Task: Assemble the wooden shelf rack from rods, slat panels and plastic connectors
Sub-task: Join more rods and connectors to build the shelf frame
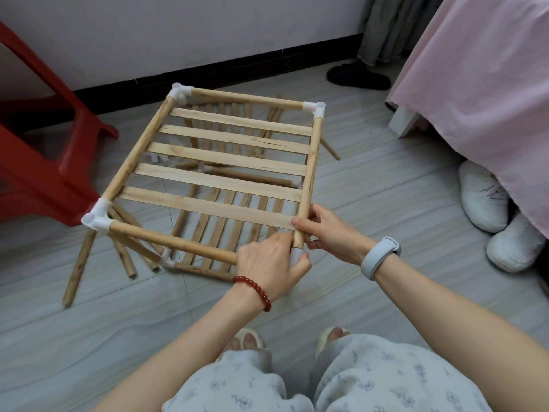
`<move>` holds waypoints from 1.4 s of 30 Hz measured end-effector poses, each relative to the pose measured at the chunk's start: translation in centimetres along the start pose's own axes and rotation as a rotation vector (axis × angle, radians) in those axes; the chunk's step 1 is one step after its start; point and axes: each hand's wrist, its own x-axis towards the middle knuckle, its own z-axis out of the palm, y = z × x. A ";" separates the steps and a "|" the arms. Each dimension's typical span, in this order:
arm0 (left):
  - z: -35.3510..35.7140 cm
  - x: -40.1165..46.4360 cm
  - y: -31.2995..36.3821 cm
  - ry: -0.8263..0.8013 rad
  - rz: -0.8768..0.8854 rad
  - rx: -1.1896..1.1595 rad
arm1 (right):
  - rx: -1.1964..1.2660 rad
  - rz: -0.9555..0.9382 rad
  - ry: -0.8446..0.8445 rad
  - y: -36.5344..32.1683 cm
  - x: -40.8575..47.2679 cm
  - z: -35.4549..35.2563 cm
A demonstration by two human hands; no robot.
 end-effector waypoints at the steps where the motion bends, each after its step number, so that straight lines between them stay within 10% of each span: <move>1: 0.0 0.1 -0.1 0.009 0.002 0.012 | 0.004 -0.002 -0.003 0.2 0.0 0.1; 10: -0.3 0.3 -1.2 0.001 0.024 0.057 | 0.006 0.011 0.010 0.8 -0.2 -0.5; 17: -0.3 -0.7 -4.3 0.104 0.377 0.205 | 0.165 0.046 0.218 -1.7 1.2 0.7; 31: 1.1 1.2 -4.1 0.278 0.413 0.252 | -0.307 0.004 0.492 -0.8 3.9 2.1; 42: -0.1 2.6 -1.8 -0.104 0.305 0.269 | -0.349 0.003 0.464 -1.7 3.9 0.5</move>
